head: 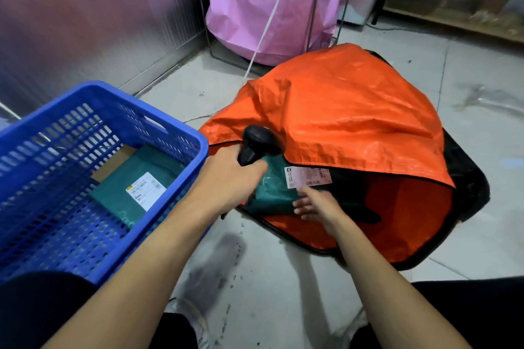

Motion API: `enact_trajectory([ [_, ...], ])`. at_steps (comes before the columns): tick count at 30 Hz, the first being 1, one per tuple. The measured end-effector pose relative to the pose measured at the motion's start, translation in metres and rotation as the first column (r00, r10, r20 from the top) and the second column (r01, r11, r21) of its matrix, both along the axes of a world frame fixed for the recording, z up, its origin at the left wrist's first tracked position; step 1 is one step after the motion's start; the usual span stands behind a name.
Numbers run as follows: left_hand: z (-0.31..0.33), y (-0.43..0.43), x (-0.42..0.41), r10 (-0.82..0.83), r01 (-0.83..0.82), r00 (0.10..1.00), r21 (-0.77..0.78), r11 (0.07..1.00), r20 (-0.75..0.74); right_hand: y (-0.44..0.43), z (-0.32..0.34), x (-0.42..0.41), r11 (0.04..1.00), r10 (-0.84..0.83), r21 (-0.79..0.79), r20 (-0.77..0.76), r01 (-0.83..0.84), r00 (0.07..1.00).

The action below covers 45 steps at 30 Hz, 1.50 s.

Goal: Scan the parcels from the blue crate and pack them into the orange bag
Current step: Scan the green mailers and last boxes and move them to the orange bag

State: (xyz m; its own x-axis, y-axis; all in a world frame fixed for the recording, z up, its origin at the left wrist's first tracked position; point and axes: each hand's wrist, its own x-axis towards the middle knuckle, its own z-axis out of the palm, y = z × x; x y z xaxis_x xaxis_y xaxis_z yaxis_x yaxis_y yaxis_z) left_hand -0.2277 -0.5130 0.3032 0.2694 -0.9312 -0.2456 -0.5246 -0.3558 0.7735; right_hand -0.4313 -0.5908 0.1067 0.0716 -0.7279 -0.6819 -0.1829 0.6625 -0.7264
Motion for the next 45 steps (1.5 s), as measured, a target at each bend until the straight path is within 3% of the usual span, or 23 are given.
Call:
enact_trajectory([
  [4, 0.012, 0.001, 0.01, 0.054, -0.054, 0.999, -0.033, 0.998, 0.006, -0.021, 0.061, 0.012, 0.967, 0.026, -0.253, 0.089, -0.003, 0.996],
  [7, 0.017, 0.005, 0.017, 0.076, -0.076, 0.997, -0.054, 0.996, 0.001, -0.049, 0.092, 0.023, 0.959, -0.102, -0.237, 0.218, 0.154, 0.971],
  [12, 0.016, 0.01, 0.024, 0.093, -0.096, 0.993, -0.038, 0.995, -0.076, -0.098, 0.158, 0.053, 0.927, -0.097, -0.32, 0.304, 0.197, 0.948],
  [18, 0.017, 0.011, 0.025, 0.118, -0.121, 0.988, -0.029, 0.992, -0.096, -0.112, 0.234, 0.038, 0.897, 0.005, -0.347, 0.627, 0.273, 0.779],
  [22, 0.021, 0.013, 0.024, 0.094, -0.098, 0.993, -0.051, 0.994, -0.072, -0.09, 0.212, 0.02, 0.897, 0.05, -0.383, 0.583, 0.22, 0.811],
  [30, 0.015, 0.006, 0.021, 0.074, -0.075, 0.996, -0.035, 0.997, -0.043, -0.055, 0.147, 0.009, 0.945, 0.04, -0.295, 0.534, 0.141, 0.845],
  [35, 0.014, 0.001, 0.014, 0.054, -0.055, 0.998, -0.026, 0.998, -0.046, -0.037, 0.137, -0.008, 0.944, 0.077, -0.285, 0.679, 0.165, 0.73],
  [37, 0.014, 0.002, 0.013, 0.047, -0.048, 0.998, -0.024, 0.999, -0.048, -0.032, 0.118, -0.013, 0.95, 0.043, -0.258, 0.665, 0.175, 0.746],
  [40, 0.016, 0.004, 0.012, 0.042, -0.044, 0.998, -0.029, 0.999, -0.053, -0.023, 0.066, -0.008, 0.989, 0.003, -0.132, 0.495, 0.071, 0.869],
  [42, 0.019, 0.005, 0.012, 0.042, -0.044, 0.997, -0.032, 0.998, -0.061, -0.01, 0.024, 0.0, 0.999, 0.004, 0.038, 0.317, -0.017, 0.948],
  [45, 0.023, 0.003, 0.014, 0.044, -0.047, 0.997, -0.046, 0.998, -0.061, 0.008, -0.031, 0.02, 0.957, -0.025, 0.289, 0.176, -0.028, 0.984],
])
